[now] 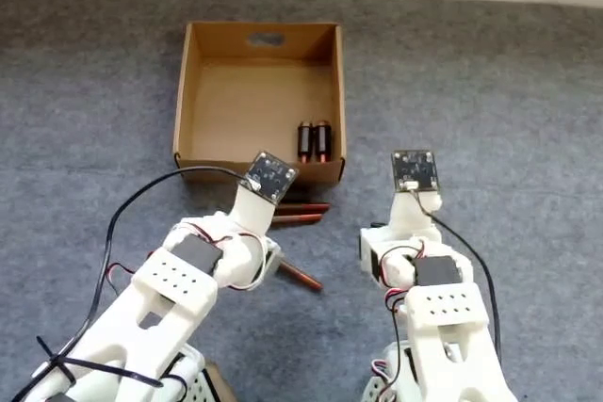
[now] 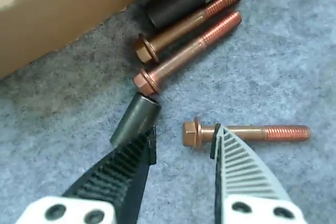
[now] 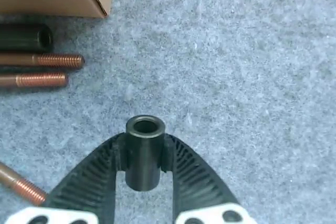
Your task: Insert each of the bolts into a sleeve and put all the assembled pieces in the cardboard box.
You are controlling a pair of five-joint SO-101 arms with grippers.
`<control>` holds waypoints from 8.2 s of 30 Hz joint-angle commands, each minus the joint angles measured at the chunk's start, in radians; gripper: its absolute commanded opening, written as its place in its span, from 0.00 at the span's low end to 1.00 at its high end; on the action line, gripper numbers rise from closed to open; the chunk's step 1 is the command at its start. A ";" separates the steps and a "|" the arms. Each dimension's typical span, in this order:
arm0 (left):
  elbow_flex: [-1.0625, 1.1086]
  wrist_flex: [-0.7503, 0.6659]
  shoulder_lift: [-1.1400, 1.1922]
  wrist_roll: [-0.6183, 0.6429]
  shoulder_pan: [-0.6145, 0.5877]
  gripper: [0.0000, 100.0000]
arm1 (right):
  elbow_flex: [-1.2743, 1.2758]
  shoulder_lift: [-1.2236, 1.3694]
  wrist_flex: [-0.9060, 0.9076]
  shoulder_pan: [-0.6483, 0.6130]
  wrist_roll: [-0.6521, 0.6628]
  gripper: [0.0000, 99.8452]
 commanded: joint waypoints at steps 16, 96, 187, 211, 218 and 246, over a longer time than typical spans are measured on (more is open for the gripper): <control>-0.088 -0.011 0.205 -0.015 -0.007 0.19 | -0.005 -0.022 -0.019 -0.002 -0.009 0.01; 0.038 0.107 -0.278 0.695 -0.067 0.21 | -0.004 -0.021 -0.019 -0.001 -0.009 0.01; -0.306 0.109 0.496 -0.015 0.160 0.15 | 0.005 -0.021 -0.019 0.001 -0.003 0.01; -0.302 0.068 0.496 -0.015 0.162 0.01 | 0.002 -0.044 -0.016 0.001 -0.008 0.01; -0.262 0.091 0.398 -0.017 0.160 0.01 | 0.056 -0.321 0.019 -0.002 -0.005 0.01; -0.343 -0.153 -0.503 -0.021 0.159 0.01 | 0.308 -0.886 -0.447 -0.002 -0.008 0.01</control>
